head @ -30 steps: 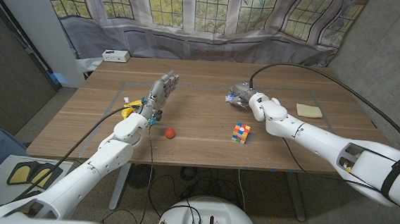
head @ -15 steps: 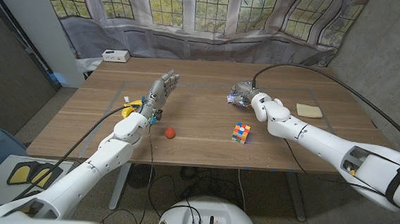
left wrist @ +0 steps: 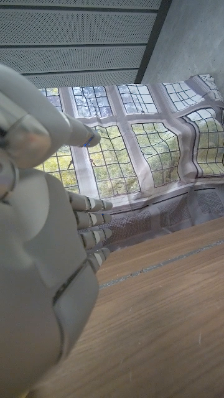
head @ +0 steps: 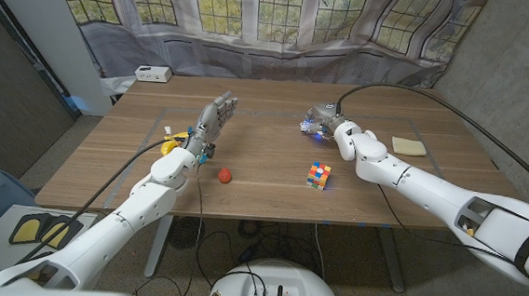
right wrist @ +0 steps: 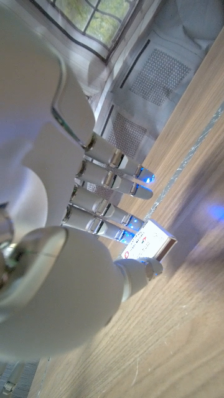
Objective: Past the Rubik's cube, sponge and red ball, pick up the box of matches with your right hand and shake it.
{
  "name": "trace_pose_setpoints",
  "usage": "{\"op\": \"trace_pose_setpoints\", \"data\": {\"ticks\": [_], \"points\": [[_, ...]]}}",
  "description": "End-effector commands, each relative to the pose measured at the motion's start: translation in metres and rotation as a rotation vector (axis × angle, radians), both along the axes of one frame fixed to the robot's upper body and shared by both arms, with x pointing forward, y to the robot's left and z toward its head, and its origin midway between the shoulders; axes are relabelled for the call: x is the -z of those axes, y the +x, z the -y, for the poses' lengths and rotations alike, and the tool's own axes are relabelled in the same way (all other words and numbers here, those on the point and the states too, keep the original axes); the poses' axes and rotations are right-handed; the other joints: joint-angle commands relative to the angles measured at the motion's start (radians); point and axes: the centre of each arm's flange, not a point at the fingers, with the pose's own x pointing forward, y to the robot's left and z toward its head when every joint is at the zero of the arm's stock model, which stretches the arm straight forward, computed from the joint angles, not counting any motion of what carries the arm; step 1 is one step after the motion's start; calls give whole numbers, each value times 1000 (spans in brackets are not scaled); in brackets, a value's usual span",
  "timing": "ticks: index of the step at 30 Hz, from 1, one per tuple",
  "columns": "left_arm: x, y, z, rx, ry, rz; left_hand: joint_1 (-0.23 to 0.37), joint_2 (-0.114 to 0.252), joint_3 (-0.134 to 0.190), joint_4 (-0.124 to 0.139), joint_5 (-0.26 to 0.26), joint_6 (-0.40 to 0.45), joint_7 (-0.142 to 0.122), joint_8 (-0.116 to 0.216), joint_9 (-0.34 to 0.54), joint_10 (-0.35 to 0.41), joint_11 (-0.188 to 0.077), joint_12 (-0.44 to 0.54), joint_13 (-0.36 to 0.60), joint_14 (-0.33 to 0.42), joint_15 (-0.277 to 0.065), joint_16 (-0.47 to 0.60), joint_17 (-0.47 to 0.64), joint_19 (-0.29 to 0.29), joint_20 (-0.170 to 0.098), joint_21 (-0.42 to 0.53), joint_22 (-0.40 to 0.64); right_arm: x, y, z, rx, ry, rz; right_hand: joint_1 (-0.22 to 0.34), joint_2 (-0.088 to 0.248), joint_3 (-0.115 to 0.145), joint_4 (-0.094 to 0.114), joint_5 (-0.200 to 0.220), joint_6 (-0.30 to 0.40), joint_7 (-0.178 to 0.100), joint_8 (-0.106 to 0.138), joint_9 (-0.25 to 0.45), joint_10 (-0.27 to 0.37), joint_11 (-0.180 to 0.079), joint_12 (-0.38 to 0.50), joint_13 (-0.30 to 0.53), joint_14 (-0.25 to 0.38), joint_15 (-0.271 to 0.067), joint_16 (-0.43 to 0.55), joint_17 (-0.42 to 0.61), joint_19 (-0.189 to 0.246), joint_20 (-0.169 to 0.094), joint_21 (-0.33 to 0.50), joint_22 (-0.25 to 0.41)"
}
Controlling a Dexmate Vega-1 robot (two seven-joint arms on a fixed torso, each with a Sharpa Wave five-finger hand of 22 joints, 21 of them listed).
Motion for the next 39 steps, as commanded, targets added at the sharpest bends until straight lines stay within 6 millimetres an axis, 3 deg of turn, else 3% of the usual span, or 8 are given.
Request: {"op": "trace_pose_setpoints", "data": {"ticks": [1, 39], "points": [[0, 1, 1, 0, -1, 1, 1, 3, 5, 1, -1, 6, -5, -1, 5, 7, 0, -1, 4, -1, 5, -2, 2, 0, 13, 3, 4, -6, -10, 2, -21, 23, 49, 7, 8, 0, 5, -3, 10, -2, 1, 5, 15, 0, 4, 4, 13, -73, 5, 2, 13, -1, -2, 2], [-5, 4, 5, 18, 9, 11, 0, 3, 6, 0, -1, 7, -6, -1, 5, 8, -1, -1, 5, 0, 5, -2, 2, -2, 13, 4, 5, -38, -75, 13, -213, 272, 227, 0, 13, -7, 9, -11, 43, -2, 4, 5, 56, 0, 6, 2, 46, -83, 8, 5, 25, -13, -4, 1]]}}
